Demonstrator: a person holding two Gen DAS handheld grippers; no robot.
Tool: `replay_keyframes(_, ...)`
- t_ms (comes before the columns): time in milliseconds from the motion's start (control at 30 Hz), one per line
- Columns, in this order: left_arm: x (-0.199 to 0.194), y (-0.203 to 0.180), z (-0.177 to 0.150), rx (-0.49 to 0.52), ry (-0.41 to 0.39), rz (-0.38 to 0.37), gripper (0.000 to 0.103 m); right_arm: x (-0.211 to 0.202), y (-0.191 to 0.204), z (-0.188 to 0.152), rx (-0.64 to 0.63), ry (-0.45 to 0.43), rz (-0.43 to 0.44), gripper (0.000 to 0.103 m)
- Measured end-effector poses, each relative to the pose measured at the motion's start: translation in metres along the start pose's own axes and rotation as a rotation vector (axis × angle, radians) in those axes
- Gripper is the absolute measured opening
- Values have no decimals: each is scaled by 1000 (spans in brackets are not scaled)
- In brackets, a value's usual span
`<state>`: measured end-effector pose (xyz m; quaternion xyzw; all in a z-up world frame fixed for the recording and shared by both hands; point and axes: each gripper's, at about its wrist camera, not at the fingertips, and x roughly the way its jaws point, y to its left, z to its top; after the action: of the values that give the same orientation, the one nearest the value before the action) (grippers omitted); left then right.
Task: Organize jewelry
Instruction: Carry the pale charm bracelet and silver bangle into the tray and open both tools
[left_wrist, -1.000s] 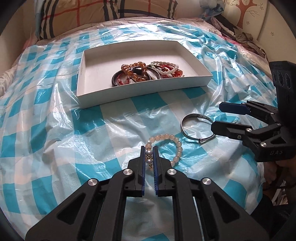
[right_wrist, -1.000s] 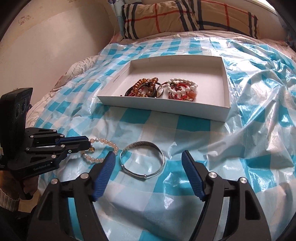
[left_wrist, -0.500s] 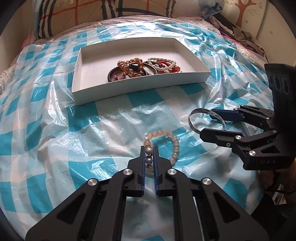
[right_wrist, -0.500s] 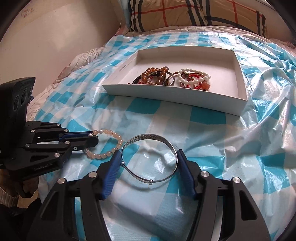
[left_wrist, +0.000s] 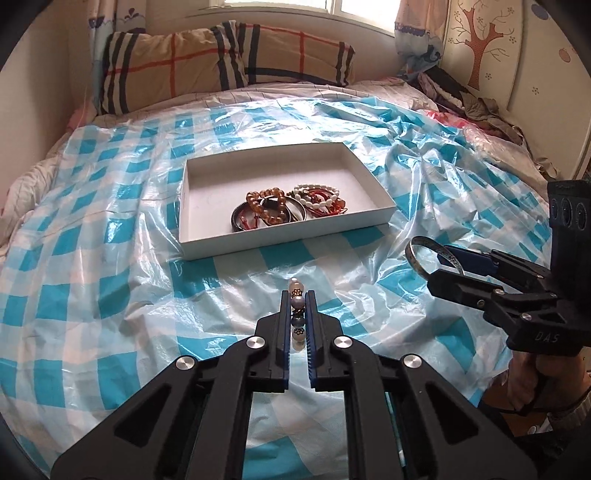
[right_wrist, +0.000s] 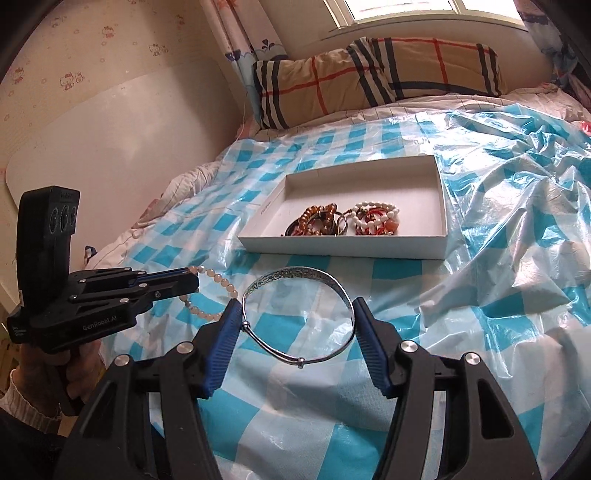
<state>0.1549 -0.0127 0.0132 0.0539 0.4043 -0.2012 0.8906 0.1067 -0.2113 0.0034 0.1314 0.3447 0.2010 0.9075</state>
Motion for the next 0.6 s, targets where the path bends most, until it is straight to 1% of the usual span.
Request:
replay_keyframes(167,-14,-2,5,-10,-57,64,7,-17,3,9,12,-73,10,60)
replay_keyframes(267,-19,-3,8,-5,-81,91,7,-23,5,14,16,-98,14,60)
replay_keyframes(600,-28,-7,15,11,-138,130,7,-31,12,21,6,-152,15,60)
